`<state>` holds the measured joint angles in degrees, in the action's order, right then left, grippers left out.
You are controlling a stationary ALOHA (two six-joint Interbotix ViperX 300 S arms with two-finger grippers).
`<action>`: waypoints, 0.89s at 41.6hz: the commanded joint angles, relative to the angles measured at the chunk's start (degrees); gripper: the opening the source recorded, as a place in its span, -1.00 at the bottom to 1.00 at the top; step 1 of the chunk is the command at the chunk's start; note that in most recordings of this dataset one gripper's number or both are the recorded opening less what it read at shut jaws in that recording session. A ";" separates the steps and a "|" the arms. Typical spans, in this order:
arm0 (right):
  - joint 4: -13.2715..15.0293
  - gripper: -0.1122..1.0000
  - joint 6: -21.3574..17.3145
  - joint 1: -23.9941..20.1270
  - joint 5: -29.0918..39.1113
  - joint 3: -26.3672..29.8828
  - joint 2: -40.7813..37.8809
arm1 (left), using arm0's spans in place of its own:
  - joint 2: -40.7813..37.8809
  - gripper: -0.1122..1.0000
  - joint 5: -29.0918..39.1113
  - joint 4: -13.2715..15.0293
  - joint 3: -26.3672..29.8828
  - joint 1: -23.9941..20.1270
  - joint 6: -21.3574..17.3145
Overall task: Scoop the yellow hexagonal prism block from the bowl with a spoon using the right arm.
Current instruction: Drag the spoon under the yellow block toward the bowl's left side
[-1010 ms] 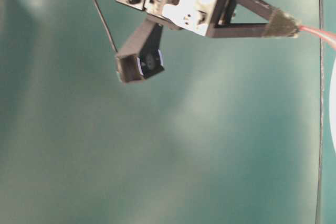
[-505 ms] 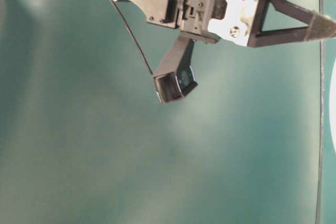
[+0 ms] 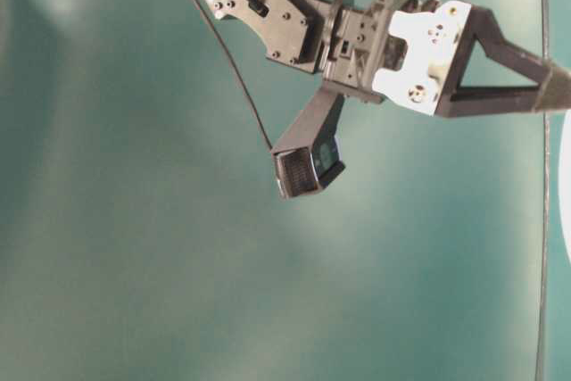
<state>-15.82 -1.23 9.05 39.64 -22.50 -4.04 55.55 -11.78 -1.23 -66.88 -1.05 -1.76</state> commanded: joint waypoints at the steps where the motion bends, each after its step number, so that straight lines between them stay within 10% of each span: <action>1: 0.79 -0.40 -0.09 0.09 -2.02 1.05 0.88 | -0.53 -0.80 -0.26 -0.18 1.32 -0.09 -0.18; 37: 2.37 -0.40 -0.26 -2.11 -8.00 1.14 0.70 | -0.53 -0.80 -0.26 -0.09 1.32 -0.09 -0.18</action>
<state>-13.27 -1.58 7.21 32.08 -22.50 -4.31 55.46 -11.78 -1.23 -66.88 -1.05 -1.85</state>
